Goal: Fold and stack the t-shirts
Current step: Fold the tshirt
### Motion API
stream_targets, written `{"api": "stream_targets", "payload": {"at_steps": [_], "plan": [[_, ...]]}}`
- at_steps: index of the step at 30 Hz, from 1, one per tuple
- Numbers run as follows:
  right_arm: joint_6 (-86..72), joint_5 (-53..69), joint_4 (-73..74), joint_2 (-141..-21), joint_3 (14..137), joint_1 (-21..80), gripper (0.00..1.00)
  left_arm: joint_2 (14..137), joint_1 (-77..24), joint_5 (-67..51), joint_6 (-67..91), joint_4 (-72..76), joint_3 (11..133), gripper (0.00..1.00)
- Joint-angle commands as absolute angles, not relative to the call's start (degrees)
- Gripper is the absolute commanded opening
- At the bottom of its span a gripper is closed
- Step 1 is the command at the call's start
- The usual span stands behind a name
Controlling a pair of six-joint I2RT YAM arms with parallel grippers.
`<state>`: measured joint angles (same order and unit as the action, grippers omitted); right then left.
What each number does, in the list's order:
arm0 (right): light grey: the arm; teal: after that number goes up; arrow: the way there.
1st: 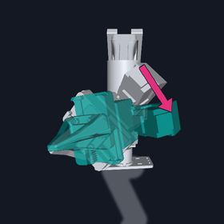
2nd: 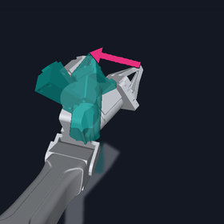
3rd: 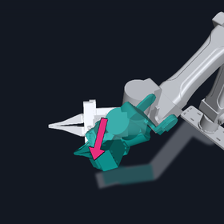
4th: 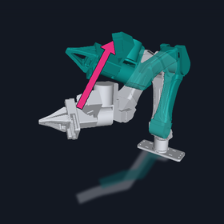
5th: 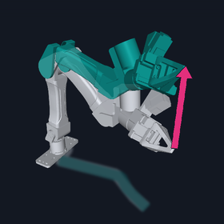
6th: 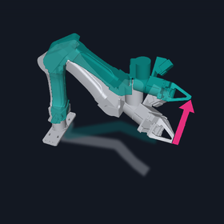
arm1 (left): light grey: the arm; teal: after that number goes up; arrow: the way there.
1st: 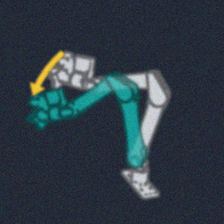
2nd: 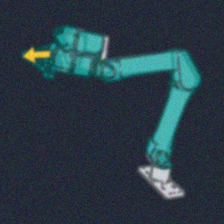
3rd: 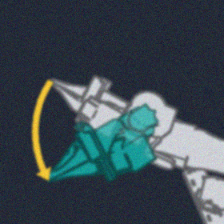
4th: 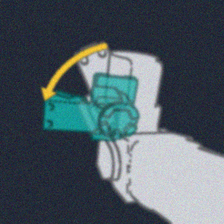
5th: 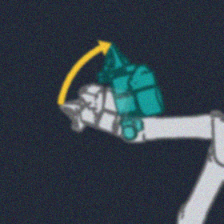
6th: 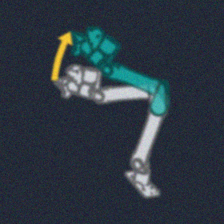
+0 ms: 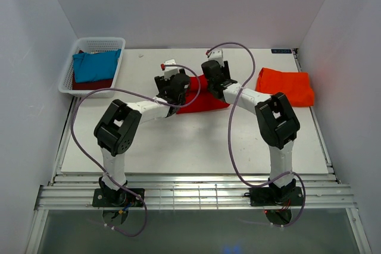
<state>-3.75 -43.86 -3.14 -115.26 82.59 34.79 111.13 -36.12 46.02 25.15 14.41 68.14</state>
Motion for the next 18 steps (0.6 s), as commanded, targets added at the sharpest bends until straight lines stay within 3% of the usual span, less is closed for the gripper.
{"api": "stream_targets", "payload": {"at_steps": [1,5,8,9,10,11,12,13,17,18], "plan": [[2.2,-52.5,-12.7,-111.3,86.6,34.2,0.66,107.1,-35.5,53.1,23.6,15.2,74.2,0.94],[2.3,-49.8,-14.1,-104.9,79.5,34.4,0.73,104.6,-37.3,50.2,22.0,15.3,74.2,0.96],[0.9,-43.4,-14.2,-101.5,73.3,35.1,0.69,103.0,-40.3,45.3,24.2,15.6,71.2,0.89],[0.4,-41.2,-13.9,-101.2,72.4,35.2,0.63,103.0,-41.9,43.9,25.0,15.8,70.7,0.76],[-1.4,-36.3,-12.6,-100.9,71.8,35.1,0.38,103.3,-42.5,42.5,25.7,15.8,70.3,0.65],[-2.4,-34.6,-11.4,-101.3,71.8,35.0,0.19,104.3,-43.1,39.6,26.5,15.8,69.9,0.47],[-3.6,-32.9,-10.3,-101.8,72.0,35.0,0.08,105.2,-43.8,38.3,27.9,15.7,70.0,0.2],[-4.6,-28.4,-8.7,-102.2,72.2,35.0,0.08,106.2,-44.1,36.9,28.6,15.6,70.3,0.0],[-9.0,-24.4,-1.6,-105.3,75.1,34.5,0.08,109.6,-45.0,30.0,30.1,15.4,71.3,0.0],[-9.3,-22.1,-0.3,-105.5,76.3,34.5,0.14,109.3,-45.4,29.4,30.3,14.9,70.6,0.0]]}}
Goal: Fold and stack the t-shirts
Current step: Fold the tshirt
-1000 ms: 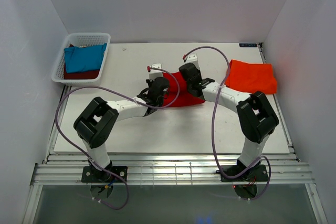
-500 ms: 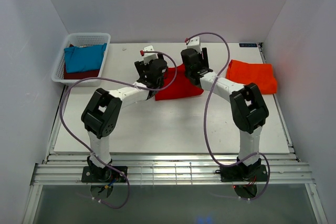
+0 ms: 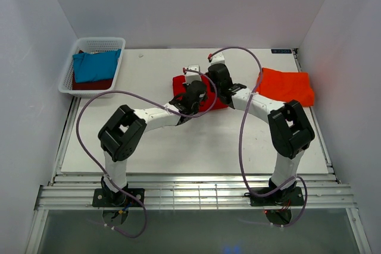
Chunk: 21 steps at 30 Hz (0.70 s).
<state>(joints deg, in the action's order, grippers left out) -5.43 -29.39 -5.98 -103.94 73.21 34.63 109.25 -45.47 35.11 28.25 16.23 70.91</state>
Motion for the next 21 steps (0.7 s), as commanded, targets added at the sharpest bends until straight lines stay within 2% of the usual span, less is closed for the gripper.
{"api": "stream_targets", "payload": {"at_steps": [1,2,4,5,8,10,13,14,15,17,21], "plan": [[-9.6,-21.5,4.5,-106.0,77.0,34.5,0.21,108.6,-45.6,29.3,30.1,14.8,69.9,0.0],[-11.1,-21.5,6.6,-106.1,77.6,34.6,0.23,106.5,-45.9,29.4,30.0,14.8,69.0,0.08],[-12.1,-22.9,10.4,-105.8,78.7,35.0,0.24,103.8,-46.1,29.9,29.7,14.1,66.2,0.32],[-12.7,-23.9,12.5,-105.3,78.4,35.2,0.24,102.4,-46.1,30.5,29.7,13.8,65.1,0.56],[-13.4,-25.7,13.5,-102.4,75.9,35.2,0.25,97.7,-46.0,33.3,28.7,12.7,62.5,0.94],[-13.6,-26.1,12.4,-100.2,73.6,35.2,0.28,96.6,-45.2,33.6,28.1,10.0,62.8,0.98],[-13.2,-28.0,11.5,-99.5,72.8,35.1,0.31,98.0,-41.0,29.8,29.9,6.6,64.2,0.98],[-13.1,-28.2,11.8,-99.7,73.1,35.1,0.34,98.6,-39.7,26.1,31.4,5.9,64.7,0.98],[-13.0,-27.9,11.7,-99.8,73.2,34.7,0.48,99.3,-37.3,24.5,31.6,5.1,65.2,0.98],[-12.1,-26.0,10.2,-100.0,73.3,34.1,0.58,101.0,-36.0,22.8,31.8,4.8,66.4,0.98],[-9.8,-17.8,3.6,-99.6,71.2,29.9,0.91,104.1,-35.0,20.7,30.0,3.8,69.9,0.98]]}}
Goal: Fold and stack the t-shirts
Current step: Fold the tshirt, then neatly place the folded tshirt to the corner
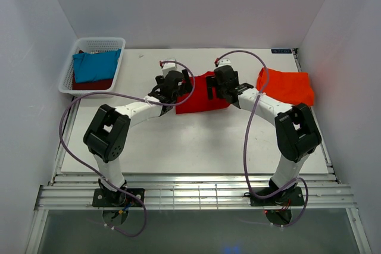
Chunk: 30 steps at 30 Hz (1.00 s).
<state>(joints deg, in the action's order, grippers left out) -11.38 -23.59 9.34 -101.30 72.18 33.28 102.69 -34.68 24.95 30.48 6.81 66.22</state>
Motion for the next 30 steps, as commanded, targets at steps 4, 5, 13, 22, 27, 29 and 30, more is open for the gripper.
{"api": "stream_targets", "payload": {"at_steps": [4,5,13,22,27,29,30], "plan": [[-9.8,-9.2,2.2,-102.6,73.6,23.4,0.97,107.0,-34.7,19.3,30.1,3.3,72.2,0.97],[-9.3,-7.7,2.3,-103.4,74.2,22.1,0.97,107.1,-34.6,18.8,30.5,3.4,72.2,0.97],[-9.6,10.3,0.9,-113.4,80.2,12.0,0.97,111.9,-34.6,16.4,32.1,4.1,77.5,0.91],[-14.8,26.9,-5.5,-119.4,79.1,8.0,0.95,123.9,-34.6,19.0,30.1,-3.9,90.6,0.91],[-16.5,30.8,-7.4,-120.0,77.5,8.0,0.95,124.7,-34.6,19.9,31.2,-4.9,88.7,0.91],[-16.9,31.5,-7.4,-120.2,77.3,8.0,0.95,125.0,-34.6,20.3,31.6,-5.4,88.1,0.91],[-17.0,32.5,-7.3,-120.3,77.3,8.0,0.95,125.1,-34.6,20.4,31.6,-5.4,87.7,0.91]]}}
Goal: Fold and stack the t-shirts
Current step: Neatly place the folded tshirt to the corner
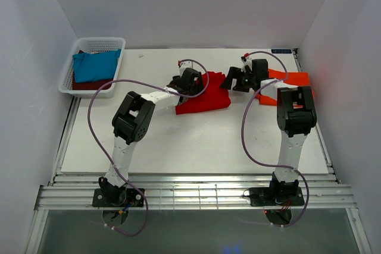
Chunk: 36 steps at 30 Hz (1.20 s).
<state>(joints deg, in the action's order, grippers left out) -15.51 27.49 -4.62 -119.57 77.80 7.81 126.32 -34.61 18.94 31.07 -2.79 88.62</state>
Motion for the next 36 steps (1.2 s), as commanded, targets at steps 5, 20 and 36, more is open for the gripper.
{"api": "stream_targets", "payload": {"at_steps": [5,20,36], "plan": [[-17.1,33.2,-7.1,-120.4,76.1,8.7,0.95,125.6,-34.6,19.1,32.2,-5.0,87.3,0.91],[-16.1,28.6,-5.2,-125.2,79.9,18.2,0.94,125.0,-34.6,17.9,33.0,-4.1,87.0,0.92],[-11.9,14.9,-1.4,-125.7,80.2,22.3,0.08,117.3,-34.6,18.5,32.5,-0.7,82.6,0.92]]}}
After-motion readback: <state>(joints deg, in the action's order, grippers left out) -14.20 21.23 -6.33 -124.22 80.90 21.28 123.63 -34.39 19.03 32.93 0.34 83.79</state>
